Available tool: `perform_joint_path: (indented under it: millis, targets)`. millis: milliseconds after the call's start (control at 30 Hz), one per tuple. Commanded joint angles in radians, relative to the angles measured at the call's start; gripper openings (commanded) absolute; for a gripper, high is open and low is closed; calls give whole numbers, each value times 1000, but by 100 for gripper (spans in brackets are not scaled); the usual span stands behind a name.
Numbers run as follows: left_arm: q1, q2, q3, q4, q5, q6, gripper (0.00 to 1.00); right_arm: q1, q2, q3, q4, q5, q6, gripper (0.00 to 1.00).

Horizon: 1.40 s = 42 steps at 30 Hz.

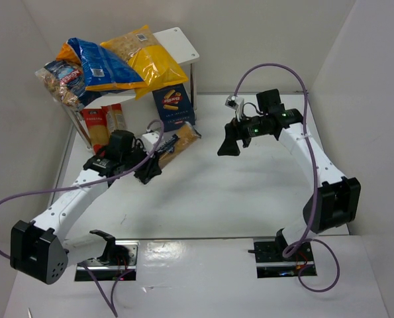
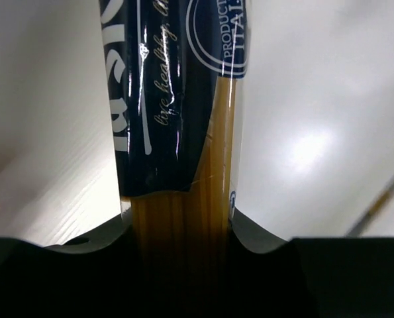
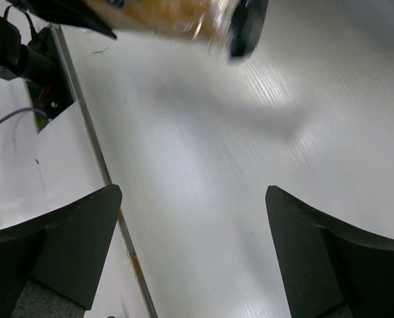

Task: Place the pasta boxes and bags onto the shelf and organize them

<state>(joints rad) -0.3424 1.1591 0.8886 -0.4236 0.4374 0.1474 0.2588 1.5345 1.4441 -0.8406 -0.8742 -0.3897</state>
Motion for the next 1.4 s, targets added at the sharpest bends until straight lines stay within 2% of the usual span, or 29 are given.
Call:
perform_joint_path:
  millis: [0, 133, 267, 567, 933, 1367]
  targets:
    - [68, -59, 15, 172, -179, -143, 0, -4, -74, -22, 81, 43, 23, 98]
    - [141, -82, 6, 210, -353, -267, 0, -4, -108, -54, 90, 73, 23, 98]
    - [166, -82, -4, 230, -443, -330, 0, -24, -132, -88, 101, 98, 23, 98]
    - [166, 33, 30, 261, -500, -454, 0, -115, -191, -160, 121, 107, 14, 98]
    - [166, 122, 35, 430, -615, -632, 0, -179, -300, -277, 130, 136, -15, 98]
    - [132, 419, 243, 502, -788, -681, 0, -230, -309, -349, 161, 136, -24, 98]
